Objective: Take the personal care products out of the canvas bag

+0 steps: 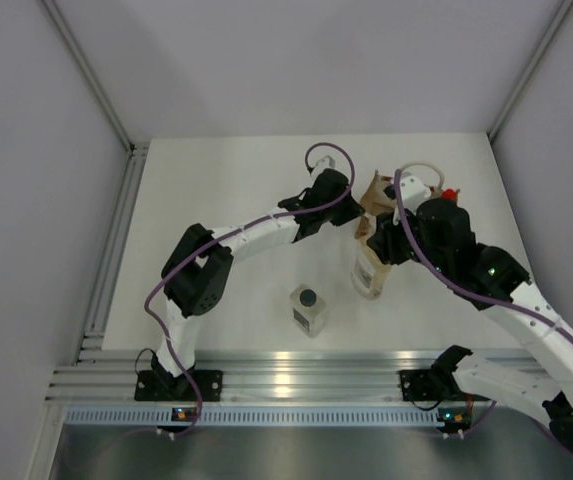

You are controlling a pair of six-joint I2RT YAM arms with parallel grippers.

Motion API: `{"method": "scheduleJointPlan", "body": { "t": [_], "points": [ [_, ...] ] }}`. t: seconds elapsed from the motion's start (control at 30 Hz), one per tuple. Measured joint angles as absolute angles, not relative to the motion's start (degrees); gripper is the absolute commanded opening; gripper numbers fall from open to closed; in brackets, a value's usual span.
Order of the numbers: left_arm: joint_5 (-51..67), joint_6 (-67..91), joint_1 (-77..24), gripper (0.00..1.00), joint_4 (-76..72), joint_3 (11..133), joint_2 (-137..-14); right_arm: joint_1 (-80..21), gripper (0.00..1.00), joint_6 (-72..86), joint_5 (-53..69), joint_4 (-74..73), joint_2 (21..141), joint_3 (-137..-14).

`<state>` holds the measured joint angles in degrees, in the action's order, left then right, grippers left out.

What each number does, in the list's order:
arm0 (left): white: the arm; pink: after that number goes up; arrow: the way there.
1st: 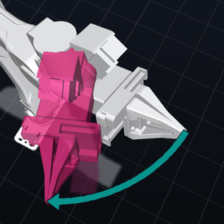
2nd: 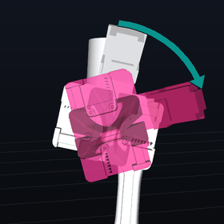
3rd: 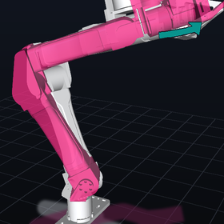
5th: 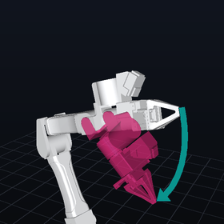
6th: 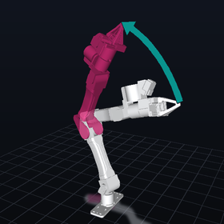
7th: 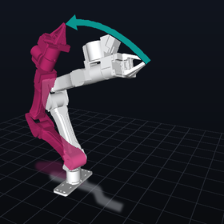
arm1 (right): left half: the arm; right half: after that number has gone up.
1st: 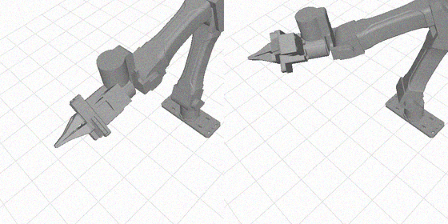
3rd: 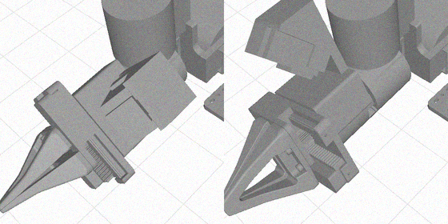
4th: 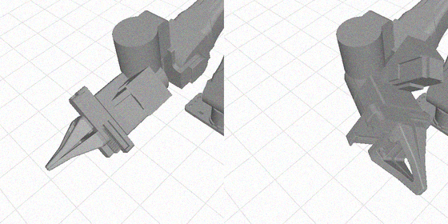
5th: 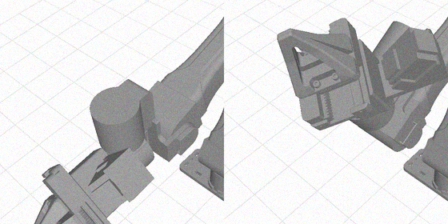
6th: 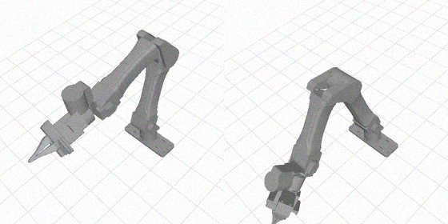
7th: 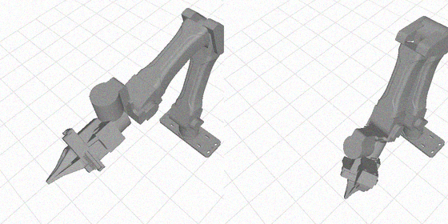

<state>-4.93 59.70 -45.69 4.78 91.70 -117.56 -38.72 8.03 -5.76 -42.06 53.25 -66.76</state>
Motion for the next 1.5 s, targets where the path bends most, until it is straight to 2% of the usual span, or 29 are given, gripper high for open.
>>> {"method": "scheduleJointPlan", "body": {
  "t": [0.37, 0.83, 0.87, 0.93, 0.97, 1.03, 1.1, 1.17, 1.2, 1.3, 1.5],
  "points": [
    [-4.9, 59.2, -45.6, 0.0, 4.9, 91.7, -117.5, -45.9, 0.0, 3.6, -5.0, -24.6, 50.2, -48.2],
    [-4.8, 58.9, -45.6, 0.0, 4.9, 91.7, -117.5, -51.5, 0.01, 2.0, -8.2, -14.0, 53.3, -41.2],
    [-4.8, 58.9, -45.6, 0.0, 4.9, 91.7, -117.5, -51.6, 0.03, 2.2, -8.5, -13.8, 53.3, -40.8],
    [-4.8, 58.9, -45.6, 0.0, 4.9, 91.7, -117.5, -51.6, 0.18, 2.6, -9.4, -12.9, 53.7, -40.4],
    [-4.8, 58.9, -45.6, 0.0, 4.9, 91.7, -117.5, -51.6, 0.21, 2.7, -9.8, -12.6, 53.9, -40.4],
    [-4.8, 58.9, -45.6, 0.0, 4.9, 91.7, -117.5, -51.6, 0.37, 3.1, -10.4, -12.3, 54.3, -40.4],
    [-4.8, 58.9, -45.6, 0.0, 4.9, 91.7, -117.5, -51.6, 0.48, 3.7, -10.7, -11.7, 54.7, -40.4],
    [-4.8, 58.9, -45.6, 0.0, 4.9, 91.7, -117.4, -51.6, 0.52, 4.2, -10.9, -10.6, 54.8, -40.5],
    [-4.8, 58.9, -45.6, 0.0, 4.9, 91.7, -117.4, -51.6, 0.6, 4.3, -11.0, -10.0, 54.8, -40.6],
    [-4.8, 58.9, -45.6, 0.0, 4.9, 91.7, -117.4, -51.6, 0.67, 4.8, -11.6, -9.5, 54.8, -41.1],
    [-4.8, 58.8, -45.6, 0.0, 5.0, 91.7, -117.3, -51.6, 0.68, 5.2, -15.7, -11.2, 54.1, -45.8]
  ]
}}
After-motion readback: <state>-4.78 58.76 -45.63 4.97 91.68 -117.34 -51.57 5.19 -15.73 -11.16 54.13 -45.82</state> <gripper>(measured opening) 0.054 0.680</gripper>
